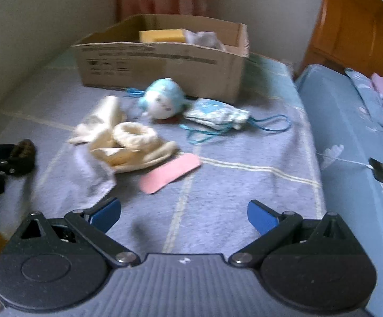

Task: Organize soft objects
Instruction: 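Move the left tool to the brown hair tie and grasp it, then grasp the pink nail file with the right tool while the left tool holds the hair tie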

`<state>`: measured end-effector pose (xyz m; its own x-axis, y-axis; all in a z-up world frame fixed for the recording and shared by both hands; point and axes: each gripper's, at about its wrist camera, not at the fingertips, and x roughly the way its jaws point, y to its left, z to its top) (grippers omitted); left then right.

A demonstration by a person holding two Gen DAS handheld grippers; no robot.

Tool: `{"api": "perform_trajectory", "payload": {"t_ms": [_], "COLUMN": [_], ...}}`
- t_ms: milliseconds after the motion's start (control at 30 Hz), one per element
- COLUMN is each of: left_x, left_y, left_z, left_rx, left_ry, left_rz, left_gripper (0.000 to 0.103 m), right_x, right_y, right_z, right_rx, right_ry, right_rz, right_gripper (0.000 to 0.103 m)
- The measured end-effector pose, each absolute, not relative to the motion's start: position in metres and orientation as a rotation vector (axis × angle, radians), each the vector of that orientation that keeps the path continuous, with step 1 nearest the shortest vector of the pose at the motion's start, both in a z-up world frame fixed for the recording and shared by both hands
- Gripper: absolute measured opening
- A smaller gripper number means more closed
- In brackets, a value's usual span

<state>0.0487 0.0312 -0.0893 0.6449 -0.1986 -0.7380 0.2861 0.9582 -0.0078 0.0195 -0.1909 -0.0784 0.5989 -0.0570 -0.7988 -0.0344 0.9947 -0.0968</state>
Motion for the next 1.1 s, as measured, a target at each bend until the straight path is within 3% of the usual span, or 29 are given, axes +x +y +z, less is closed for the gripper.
{"api": "perform_trajectory", "payload": {"t_ms": [567,1033,1100], "left_x": [0.056,0.054,0.055], "left_y": [0.031,0.031,0.031], "left_z": [-0.09,-0.091,-0.091], "left_rx": [0.127,0.122,0.122], "left_ry": [0.819,0.811,0.812], "left_rz": [-0.286,-0.284,-0.286], "left_gripper": [0.04,0.041,0.041], "right_x": [0.071,0.054,0.049], "right_y": [-0.192,-0.195,-0.197], "right_z": [-0.091,-0.083,-0.081], "right_rx": [-0.05,-0.131,-0.097], "right_ry": [0.977,1.01,0.979], "right_rz": [-0.184,-0.224,-0.171], "right_gripper": [0.103,0.103,0.098]}}
